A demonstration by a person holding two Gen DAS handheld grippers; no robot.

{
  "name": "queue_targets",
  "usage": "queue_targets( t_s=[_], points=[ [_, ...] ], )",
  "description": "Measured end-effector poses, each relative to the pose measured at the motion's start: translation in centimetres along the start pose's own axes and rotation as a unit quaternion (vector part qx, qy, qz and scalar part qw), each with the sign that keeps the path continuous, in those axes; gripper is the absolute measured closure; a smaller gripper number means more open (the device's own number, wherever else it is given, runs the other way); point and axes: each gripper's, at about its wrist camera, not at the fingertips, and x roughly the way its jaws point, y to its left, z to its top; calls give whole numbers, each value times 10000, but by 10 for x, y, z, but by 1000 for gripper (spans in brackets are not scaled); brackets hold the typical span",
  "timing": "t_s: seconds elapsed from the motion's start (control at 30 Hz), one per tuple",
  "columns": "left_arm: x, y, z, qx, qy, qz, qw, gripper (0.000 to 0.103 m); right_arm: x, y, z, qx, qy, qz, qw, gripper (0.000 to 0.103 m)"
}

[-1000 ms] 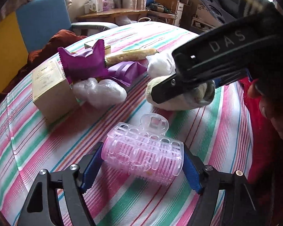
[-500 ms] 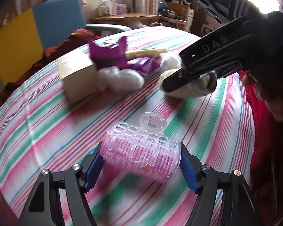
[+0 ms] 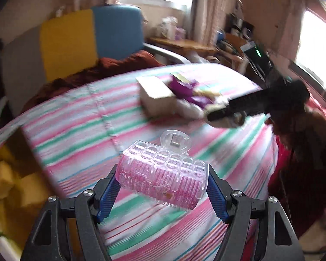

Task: Organize objects
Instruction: 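Place pink hair roller and knitted sock into the gold tray, opening both grippers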

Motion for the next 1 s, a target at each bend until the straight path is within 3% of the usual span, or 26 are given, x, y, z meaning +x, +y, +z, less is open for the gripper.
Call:
queue_targets(
  t_s=[0.13, 0.3, 0.47, 0.67, 0.77, 0.83, 1.0],
  points=[
    [-39, 38, -3, -418, -318, 261, 9983, 29, -12, 31, -2, -248, -101, 154, 9995, 47],
    [-75, 90, -18, -989, -563, 805, 9902, 29, -12, 113, -2, -834, -194, 612, 9944, 47],
    [-100, 147, -41, -1610, -632, 1348, 9757, 29, 7, 200, -8, -1447, 22, 1117, 9831, 47],
    [-114, 205, -68, -2229, -597, 1836, 9555, 29, 47, 287, -5, -1896, 346, 1334, 9721, 47],
    [-114, 220, -76, -2387, -511, 1999, 9489, 27, 62, 327, 2, -1853, 404, 1523, 9700, 45],
    [-115, 227, -83, -2564, -460, 2019, 9441, 21, 67, 346, 5, -1948, 228, 1442, 9699, 45],
    [-120, 229, -96, -2670, -418, 2089, 9399, 18, 71, 364, -1, -2102, 93, 1312, 9688, 30]
  ],
)
